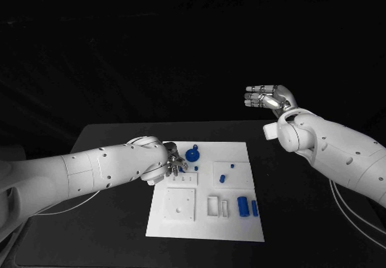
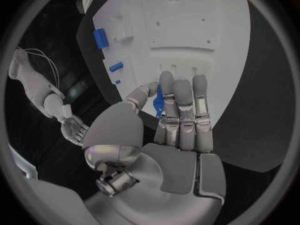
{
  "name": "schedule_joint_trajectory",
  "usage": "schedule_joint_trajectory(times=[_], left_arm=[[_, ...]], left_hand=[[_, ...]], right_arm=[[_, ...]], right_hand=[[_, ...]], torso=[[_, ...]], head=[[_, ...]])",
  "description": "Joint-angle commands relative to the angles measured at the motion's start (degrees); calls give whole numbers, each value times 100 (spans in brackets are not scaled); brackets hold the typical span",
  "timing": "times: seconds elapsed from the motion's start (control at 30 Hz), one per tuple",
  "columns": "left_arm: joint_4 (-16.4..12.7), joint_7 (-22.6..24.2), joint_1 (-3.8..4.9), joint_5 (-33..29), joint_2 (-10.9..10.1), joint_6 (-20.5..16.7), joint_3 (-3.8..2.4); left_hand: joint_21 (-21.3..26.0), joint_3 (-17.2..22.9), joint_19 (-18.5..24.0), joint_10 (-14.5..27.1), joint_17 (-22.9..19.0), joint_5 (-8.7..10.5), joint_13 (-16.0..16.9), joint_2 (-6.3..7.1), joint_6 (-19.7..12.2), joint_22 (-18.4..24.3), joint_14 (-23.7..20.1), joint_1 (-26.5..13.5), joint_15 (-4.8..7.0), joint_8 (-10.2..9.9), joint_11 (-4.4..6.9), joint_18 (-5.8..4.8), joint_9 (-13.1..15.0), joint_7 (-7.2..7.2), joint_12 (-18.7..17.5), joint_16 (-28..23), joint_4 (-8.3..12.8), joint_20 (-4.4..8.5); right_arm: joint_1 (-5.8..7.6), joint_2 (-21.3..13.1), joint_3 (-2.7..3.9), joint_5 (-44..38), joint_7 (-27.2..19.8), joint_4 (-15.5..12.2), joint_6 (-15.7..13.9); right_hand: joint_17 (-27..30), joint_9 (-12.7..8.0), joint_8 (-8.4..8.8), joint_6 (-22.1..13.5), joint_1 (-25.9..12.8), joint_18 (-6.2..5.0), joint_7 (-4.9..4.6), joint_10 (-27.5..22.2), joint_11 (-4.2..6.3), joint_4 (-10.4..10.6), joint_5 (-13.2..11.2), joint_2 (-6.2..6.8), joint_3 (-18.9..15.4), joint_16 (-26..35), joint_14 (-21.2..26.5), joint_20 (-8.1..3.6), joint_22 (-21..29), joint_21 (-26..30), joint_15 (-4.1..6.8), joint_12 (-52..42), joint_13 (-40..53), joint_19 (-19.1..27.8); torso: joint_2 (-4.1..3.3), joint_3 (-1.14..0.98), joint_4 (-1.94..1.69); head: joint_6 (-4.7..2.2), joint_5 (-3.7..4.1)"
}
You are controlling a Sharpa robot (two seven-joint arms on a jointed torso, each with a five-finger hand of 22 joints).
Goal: Assemble the parts on the task board
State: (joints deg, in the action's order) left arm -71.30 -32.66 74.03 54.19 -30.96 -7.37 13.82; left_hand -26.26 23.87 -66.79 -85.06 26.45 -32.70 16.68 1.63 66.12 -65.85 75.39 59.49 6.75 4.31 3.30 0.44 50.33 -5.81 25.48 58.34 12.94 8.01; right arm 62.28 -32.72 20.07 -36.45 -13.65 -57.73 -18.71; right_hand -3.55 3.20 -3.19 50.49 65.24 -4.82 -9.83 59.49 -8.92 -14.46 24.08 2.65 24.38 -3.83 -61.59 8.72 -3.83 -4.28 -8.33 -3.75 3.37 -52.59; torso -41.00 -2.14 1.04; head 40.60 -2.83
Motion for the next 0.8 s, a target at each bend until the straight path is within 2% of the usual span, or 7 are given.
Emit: schedule_joint_trajectory(times=[0.03, 0.3, 0.8], left_arm=[[5, 54, -20, 156, 39, -62, -4], [68, 90, -102, 220, 85, -71, -4], [178, 112, -169, 255, 115, 32, -5]], left_hand=[[70, 120, -68, -171, 33, 30, -9, 0, 925, -52, 58, 86, 20, 26, 140, 3, -81, 715, 28, -23, 77, 2], [159, 86, -133, -174, 112, 53, 36, 20, 994, -143, 105, 71, 28, 95, 148, -18, -73, 754, 179, 18, -2, 6], [302, 59, -228, -175, 200, 91, 66, 14, 1098, -322, 159, 74, 26, 68, 146, -11, -136, 773, 342, 35, -33, -4]], right_arm=[[2, 16, 3, -263, 16, -22, -81], [3, 29, 3, -285, 5, -39, -56], [3, 27, 3, -288, 15, -32, -33]], right_hand=[[9, 4, -4, -47, 0, -2, -16, -19, -11, 25, 12, 34, 31, 14, -94, -25, -6, -53, -4, 20, -5, -50], [8, 2, -3, -82, 25, 18, -23, -31, -18, 47, -1, 34, 53, 19, -41, -25, -3, -42, -18, 20, -5, -37], [9, 2, -3, -108, 25, 18, -25, -42, -22, 73, 44, 72, -8, 19, -39, -20, -4, -45, -21, 20, -5, -30]], torso=[[0, -5, -5], [-3, 2, 2], [-2, -2, -2]], head=[[23, -6], [24, -3], [8, 2]])
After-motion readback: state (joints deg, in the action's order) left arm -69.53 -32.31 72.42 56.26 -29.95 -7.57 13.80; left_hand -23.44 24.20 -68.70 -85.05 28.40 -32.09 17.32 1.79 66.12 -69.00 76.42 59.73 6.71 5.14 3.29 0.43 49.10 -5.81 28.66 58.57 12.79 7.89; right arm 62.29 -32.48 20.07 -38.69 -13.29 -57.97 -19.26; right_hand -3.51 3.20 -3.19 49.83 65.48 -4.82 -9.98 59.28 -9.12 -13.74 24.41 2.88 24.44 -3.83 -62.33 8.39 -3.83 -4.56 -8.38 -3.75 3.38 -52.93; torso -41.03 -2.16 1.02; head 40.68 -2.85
